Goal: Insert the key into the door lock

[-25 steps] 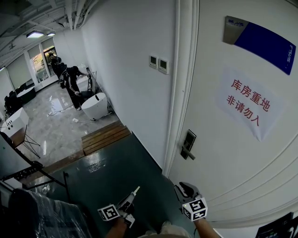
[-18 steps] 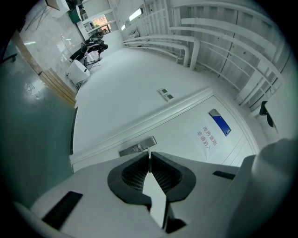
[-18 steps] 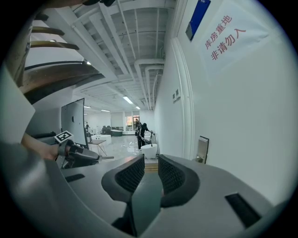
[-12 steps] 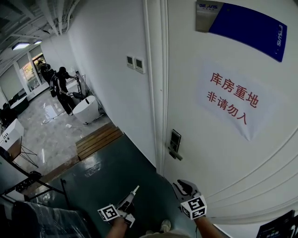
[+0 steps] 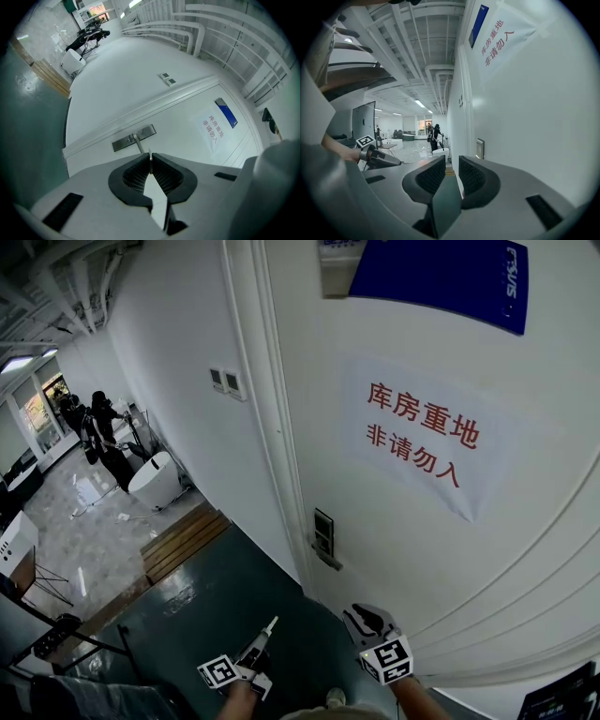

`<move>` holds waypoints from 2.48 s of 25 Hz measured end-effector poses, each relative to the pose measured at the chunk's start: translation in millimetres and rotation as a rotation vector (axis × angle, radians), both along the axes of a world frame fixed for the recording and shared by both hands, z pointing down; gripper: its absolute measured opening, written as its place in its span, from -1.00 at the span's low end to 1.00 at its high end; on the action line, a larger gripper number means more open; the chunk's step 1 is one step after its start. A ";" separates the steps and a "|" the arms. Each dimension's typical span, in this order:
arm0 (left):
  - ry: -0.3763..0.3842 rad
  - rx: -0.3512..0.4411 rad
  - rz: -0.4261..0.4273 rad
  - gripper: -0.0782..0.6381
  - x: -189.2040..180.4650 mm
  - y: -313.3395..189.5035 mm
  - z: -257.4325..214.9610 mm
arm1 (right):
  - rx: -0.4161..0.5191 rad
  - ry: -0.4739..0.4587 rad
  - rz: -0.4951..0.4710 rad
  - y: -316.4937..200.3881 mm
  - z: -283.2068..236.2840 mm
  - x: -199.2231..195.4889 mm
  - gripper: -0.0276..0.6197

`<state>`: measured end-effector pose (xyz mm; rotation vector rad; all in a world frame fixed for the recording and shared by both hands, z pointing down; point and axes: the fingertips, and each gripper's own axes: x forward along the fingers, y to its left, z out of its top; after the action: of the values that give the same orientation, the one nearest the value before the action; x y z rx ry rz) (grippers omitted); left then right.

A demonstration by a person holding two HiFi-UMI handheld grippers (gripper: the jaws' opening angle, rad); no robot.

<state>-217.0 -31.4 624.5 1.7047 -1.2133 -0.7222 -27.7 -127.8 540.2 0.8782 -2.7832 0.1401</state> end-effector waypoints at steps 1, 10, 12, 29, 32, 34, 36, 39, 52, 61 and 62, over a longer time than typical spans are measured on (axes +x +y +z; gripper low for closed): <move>0.001 0.011 0.006 -0.69 2.8 -5.2 -2.8 | 0.002 0.001 0.002 -1.9 -0.2 2.3 -0.63; -0.004 0.027 0.029 -0.69 10.4 -19.0 -4.7 | -0.009 -0.004 0.024 -11.3 4.6 13.2 -0.63; -0.007 0.019 0.030 -0.69 7.9 -17.9 1.7 | -0.014 -0.003 0.029 -12.2 7.2 13.7 -0.63; 0.014 -0.016 0.118 -0.69 -36.5 -58.9 -0.5 | -0.026 0.019 0.104 -38.9 3.8 -30.9 -0.63; 0.036 -0.037 0.123 -0.69 -46.5 -66.5 2.0 | -0.027 0.034 0.117 -46.6 0.1 -42.7 -0.63; 0.068 -0.041 0.128 -0.69 -49.8 -70.7 -1.0 | -0.019 0.038 0.119 -50.2 -2.1 -51.1 -0.63; 0.067 -0.028 0.137 -0.69 -57.2 -75.4 0.4 | -0.007 0.040 0.122 -54.5 -3.5 -58.6 -0.63; 0.077 -0.043 0.130 -0.69 -69.0 -81.7 3.5 | 0.001 0.048 0.132 -61.1 -4.8 -67.5 -0.63; 0.088 -0.023 0.183 -0.69 -91.6 -104.6 19.2 | 0.018 0.066 0.176 -77.2 3.7 -91.2 -0.63; 0.116 -0.115 0.173 -0.69 -88.3 -112.3 36.6 | -0.007 0.090 0.186 -82.4 11.1 -88.2 -0.63; 0.113 -0.112 0.174 -0.69 -86.9 -115.0 36.7 | -0.005 0.089 0.185 -84.3 11.6 -87.1 -0.63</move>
<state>-303.9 -146.4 661.2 1.6316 -0.9954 -0.6243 -114.8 -212.2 551.8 1.1117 -2.6163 0.1341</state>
